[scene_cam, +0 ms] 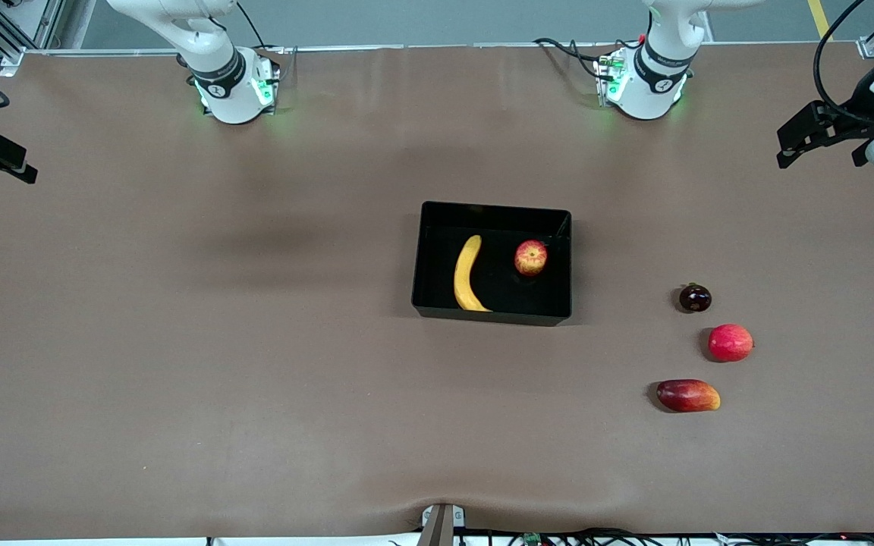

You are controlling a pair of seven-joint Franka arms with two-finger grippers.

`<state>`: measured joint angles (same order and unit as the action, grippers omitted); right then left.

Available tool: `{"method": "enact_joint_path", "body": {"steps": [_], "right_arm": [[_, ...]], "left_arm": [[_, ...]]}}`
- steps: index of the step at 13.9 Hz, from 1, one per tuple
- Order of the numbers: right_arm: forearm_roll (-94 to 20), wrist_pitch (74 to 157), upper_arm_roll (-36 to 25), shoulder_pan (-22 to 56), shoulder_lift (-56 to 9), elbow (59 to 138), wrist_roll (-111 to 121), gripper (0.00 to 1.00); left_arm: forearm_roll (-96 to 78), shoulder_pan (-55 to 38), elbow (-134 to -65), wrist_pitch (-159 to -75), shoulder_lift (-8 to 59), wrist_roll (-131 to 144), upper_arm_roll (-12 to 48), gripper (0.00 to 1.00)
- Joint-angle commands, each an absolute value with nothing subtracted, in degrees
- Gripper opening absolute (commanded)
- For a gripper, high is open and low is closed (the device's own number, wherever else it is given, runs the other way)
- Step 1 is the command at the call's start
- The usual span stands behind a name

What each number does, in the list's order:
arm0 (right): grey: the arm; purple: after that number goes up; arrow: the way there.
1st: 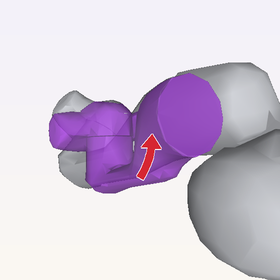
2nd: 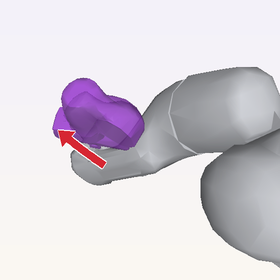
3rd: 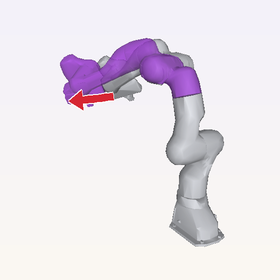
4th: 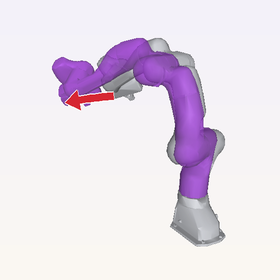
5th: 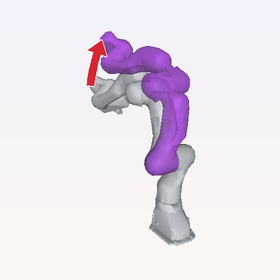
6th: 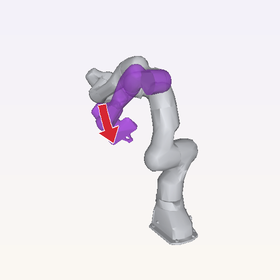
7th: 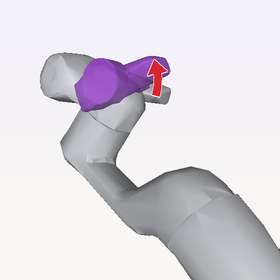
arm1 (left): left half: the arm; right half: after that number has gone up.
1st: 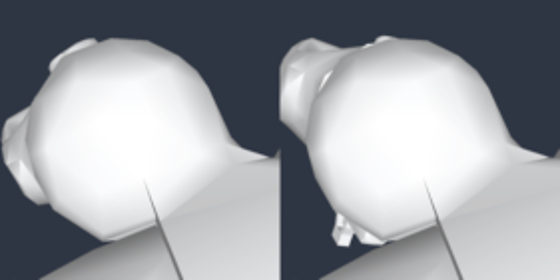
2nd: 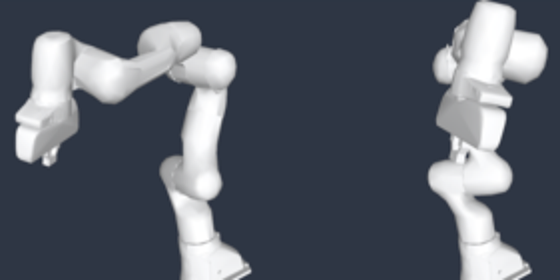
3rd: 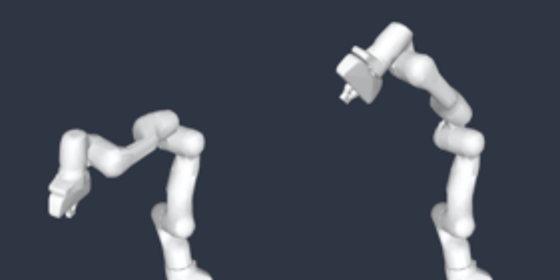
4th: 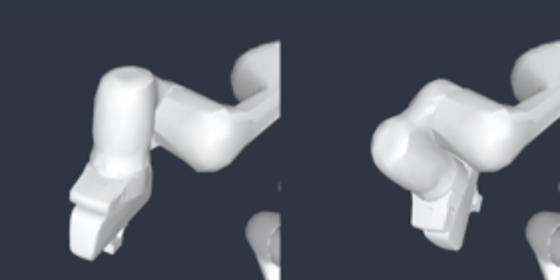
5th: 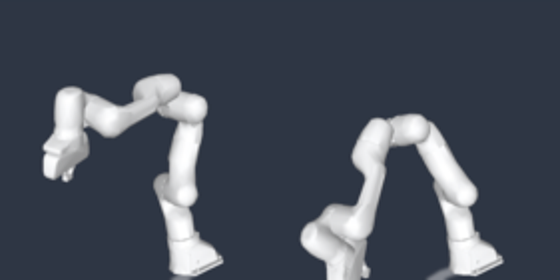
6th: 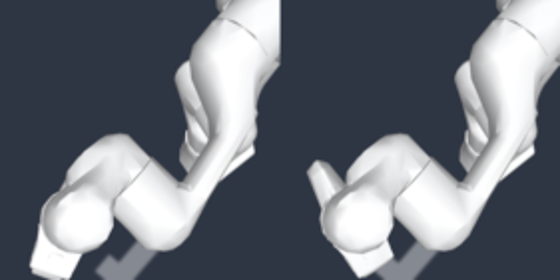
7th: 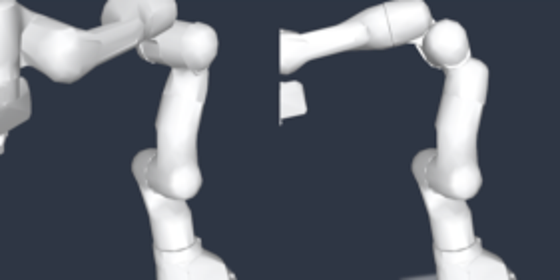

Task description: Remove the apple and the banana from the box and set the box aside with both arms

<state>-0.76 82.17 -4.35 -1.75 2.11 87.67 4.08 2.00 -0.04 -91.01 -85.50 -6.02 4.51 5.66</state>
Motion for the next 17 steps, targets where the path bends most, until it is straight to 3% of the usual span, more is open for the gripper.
{"method": "enact_joint_path", "body": {"steps": [1, 9, 17], "right_arm": [[-0.6, 82.0, -3.5, -3.1, 2.4, 87.6, 4.7, 1.0], [-0.7, 82.0, -3.5, -3.1, 2.4, 87.6, 4.7, 1.0], [-0.6, 82.0, -3.5, -3.1, 2.3, 87.6, 4.7, 1.0]], "left_arm": [[1.7, -0.2, -89.5, -84.4, -4.9, 4.7, 6.0, 1.0], [2.8, -0.3, -89.5, -84.5, -3.3, 6.1, 6.2, 1.0], [1.8, -0.3, -100.5, -95.3, -1.9, 25.8, 15.1, 1.0]]}}
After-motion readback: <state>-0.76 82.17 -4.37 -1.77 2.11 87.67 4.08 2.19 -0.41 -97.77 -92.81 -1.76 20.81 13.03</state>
